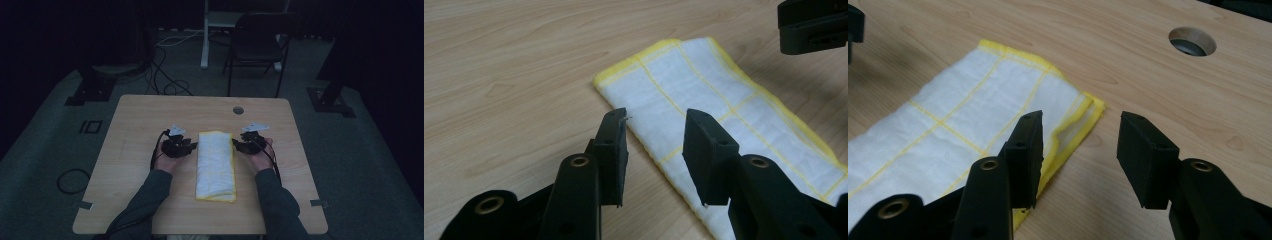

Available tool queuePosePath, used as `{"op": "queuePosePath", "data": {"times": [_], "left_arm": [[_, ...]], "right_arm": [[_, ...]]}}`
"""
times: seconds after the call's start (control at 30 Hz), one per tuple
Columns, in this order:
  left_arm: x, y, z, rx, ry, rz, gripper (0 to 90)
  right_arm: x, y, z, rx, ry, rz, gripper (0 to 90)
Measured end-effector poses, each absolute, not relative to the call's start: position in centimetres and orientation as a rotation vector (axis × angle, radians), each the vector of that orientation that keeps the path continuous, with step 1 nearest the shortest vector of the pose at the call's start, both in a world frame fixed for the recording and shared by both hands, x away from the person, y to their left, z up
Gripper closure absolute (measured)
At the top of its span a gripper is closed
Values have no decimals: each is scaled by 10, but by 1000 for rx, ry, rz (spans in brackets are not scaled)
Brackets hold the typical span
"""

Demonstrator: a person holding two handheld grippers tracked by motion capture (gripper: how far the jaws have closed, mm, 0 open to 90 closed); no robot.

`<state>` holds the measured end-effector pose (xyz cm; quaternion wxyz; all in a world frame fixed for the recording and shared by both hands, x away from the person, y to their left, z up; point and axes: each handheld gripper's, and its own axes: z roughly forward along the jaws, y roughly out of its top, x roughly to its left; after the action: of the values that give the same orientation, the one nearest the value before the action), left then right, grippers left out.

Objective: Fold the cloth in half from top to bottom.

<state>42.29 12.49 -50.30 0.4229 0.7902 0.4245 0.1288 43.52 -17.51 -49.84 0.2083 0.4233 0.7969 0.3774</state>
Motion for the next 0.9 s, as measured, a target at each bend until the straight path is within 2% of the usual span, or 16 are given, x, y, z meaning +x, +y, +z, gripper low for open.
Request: {"op": "queuePosePath", "data": {"times": [0.9], "left_arm": [[456,107,-513,2001,1098,356,605]], "right_arm": [[463,-160,-511,1270,2223,1039,527]]}}
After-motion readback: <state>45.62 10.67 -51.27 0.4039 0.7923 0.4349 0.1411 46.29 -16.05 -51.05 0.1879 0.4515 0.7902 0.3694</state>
